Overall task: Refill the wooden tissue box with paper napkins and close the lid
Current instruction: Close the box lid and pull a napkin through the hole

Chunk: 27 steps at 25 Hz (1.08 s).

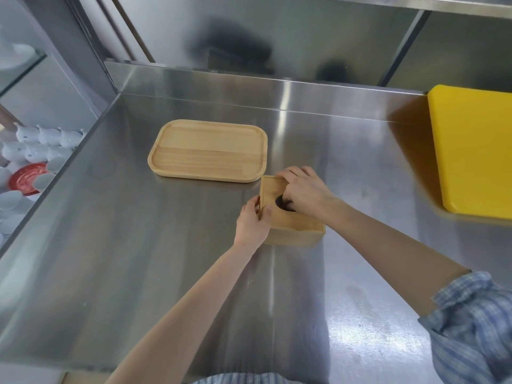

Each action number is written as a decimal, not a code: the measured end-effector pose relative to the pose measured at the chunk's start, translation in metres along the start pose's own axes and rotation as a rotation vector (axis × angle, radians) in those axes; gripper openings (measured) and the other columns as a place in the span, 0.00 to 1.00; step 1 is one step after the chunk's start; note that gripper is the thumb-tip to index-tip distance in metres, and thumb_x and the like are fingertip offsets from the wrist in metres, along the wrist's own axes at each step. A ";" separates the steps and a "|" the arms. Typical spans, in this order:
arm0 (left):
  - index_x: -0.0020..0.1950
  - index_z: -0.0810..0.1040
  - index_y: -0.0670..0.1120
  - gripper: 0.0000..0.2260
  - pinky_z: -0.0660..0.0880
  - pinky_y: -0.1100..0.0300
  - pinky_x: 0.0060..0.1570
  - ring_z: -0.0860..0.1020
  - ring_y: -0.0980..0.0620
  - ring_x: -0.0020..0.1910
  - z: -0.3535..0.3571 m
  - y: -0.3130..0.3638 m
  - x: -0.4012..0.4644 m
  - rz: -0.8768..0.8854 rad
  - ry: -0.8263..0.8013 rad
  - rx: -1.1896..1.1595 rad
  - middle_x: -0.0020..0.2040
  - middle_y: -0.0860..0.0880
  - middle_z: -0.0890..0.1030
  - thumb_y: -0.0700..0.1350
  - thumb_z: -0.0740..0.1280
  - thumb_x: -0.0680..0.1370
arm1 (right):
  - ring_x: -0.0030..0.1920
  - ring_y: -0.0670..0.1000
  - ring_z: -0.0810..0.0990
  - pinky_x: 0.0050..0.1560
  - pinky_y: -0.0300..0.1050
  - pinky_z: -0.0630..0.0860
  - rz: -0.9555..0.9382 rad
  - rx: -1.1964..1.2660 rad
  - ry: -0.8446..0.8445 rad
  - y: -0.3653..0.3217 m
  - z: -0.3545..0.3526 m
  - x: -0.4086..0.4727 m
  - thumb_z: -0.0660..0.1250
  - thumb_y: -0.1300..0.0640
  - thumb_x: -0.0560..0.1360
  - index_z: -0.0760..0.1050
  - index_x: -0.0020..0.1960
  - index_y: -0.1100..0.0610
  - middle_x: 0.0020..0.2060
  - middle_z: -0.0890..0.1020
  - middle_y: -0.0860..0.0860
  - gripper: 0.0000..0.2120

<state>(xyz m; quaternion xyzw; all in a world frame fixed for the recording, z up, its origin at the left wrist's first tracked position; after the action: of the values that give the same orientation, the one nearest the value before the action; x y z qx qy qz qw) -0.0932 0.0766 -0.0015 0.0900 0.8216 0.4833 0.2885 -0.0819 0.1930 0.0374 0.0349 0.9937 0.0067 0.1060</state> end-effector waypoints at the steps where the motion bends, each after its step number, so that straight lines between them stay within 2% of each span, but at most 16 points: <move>1: 0.71 0.64 0.45 0.20 0.66 0.58 0.62 0.70 0.48 0.67 -0.001 0.001 0.000 0.003 -0.001 0.004 0.69 0.45 0.71 0.47 0.57 0.80 | 0.72 0.53 0.59 0.72 0.49 0.55 -0.001 0.022 0.016 0.001 -0.002 -0.004 0.63 0.53 0.76 0.84 0.47 0.53 0.73 0.65 0.52 0.11; 4: 0.71 0.65 0.45 0.19 0.67 0.58 0.61 0.71 0.47 0.66 -0.002 0.003 0.000 0.010 -0.004 0.016 0.68 0.45 0.72 0.46 0.57 0.80 | 0.71 0.52 0.61 0.71 0.48 0.56 0.044 0.083 0.051 0.008 -0.006 -0.018 0.63 0.53 0.76 0.83 0.51 0.51 0.72 0.66 0.51 0.10; 8: 0.71 0.64 0.45 0.19 0.66 0.57 0.62 0.71 0.47 0.66 -0.002 0.002 -0.001 0.001 -0.020 0.035 0.69 0.45 0.71 0.47 0.57 0.80 | 0.63 0.55 0.71 0.63 0.46 0.66 0.140 0.141 0.096 0.012 -0.005 -0.035 0.58 0.56 0.79 0.76 0.57 0.57 0.66 0.70 0.52 0.11; 11: 0.71 0.65 0.44 0.19 0.67 0.56 0.63 0.71 0.46 0.66 -0.002 0.001 0.000 0.011 -0.023 0.047 0.68 0.45 0.72 0.47 0.57 0.80 | 0.56 0.57 0.75 0.56 0.47 0.71 0.183 0.199 0.157 0.012 -0.004 -0.042 0.56 0.58 0.80 0.72 0.57 0.61 0.62 0.72 0.55 0.11; 15: 0.70 0.64 0.44 0.19 0.67 0.55 0.63 0.71 0.46 0.66 -0.003 0.001 -0.001 0.015 -0.022 0.051 0.68 0.45 0.72 0.47 0.57 0.80 | 0.53 0.60 0.76 0.51 0.48 0.72 0.199 0.276 0.165 0.011 -0.004 -0.043 0.55 0.60 0.79 0.70 0.56 0.63 0.61 0.71 0.57 0.10; 18: 0.71 0.64 0.44 0.19 0.67 0.56 0.61 0.71 0.46 0.65 -0.002 0.001 -0.001 0.010 -0.028 0.042 0.68 0.45 0.71 0.47 0.57 0.80 | 0.50 0.63 0.77 0.52 0.53 0.76 0.239 0.354 0.148 0.016 -0.005 -0.043 0.53 0.61 0.80 0.67 0.55 0.63 0.62 0.69 0.57 0.09; 21: 0.71 0.64 0.45 0.19 0.67 0.57 0.59 0.71 0.47 0.65 -0.002 0.000 -0.002 0.017 -0.023 0.030 0.69 0.46 0.71 0.47 0.57 0.80 | 0.51 0.63 0.77 0.53 0.57 0.76 0.247 0.411 0.157 0.019 -0.007 -0.043 0.52 0.60 0.80 0.66 0.55 0.63 0.62 0.69 0.57 0.08; 25: 0.70 0.64 0.44 0.19 0.66 0.60 0.56 0.71 0.47 0.65 -0.003 0.001 -0.001 0.022 -0.026 0.030 0.69 0.47 0.71 0.47 0.57 0.80 | 0.53 0.60 0.76 0.55 0.56 0.76 0.272 0.469 0.141 0.022 -0.006 -0.043 0.53 0.60 0.80 0.67 0.56 0.61 0.61 0.69 0.56 0.08; 27: 0.70 0.65 0.44 0.19 0.65 0.61 0.55 0.70 0.48 0.66 -0.004 0.001 0.001 0.023 -0.039 0.035 0.69 0.47 0.71 0.47 0.58 0.80 | 0.55 0.57 0.75 0.55 0.50 0.75 0.259 0.521 0.150 0.022 -0.005 -0.043 0.53 0.60 0.80 0.67 0.58 0.60 0.62 0.69 0.55 0.09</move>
<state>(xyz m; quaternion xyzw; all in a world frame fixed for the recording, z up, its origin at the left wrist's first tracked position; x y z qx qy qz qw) -0.0959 0.0747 0.0008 0.1138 0.8230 0.4705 0.2973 -0.0397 0.2117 0.0522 0.1868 0.9544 -0.2323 0.0179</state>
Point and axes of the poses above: each hand's wrist, its own x-axis towards the middle knuckle, its own z-axis out of the palm, y = z × x, the point moved 5 cm from there along x, towards the middle knuckle
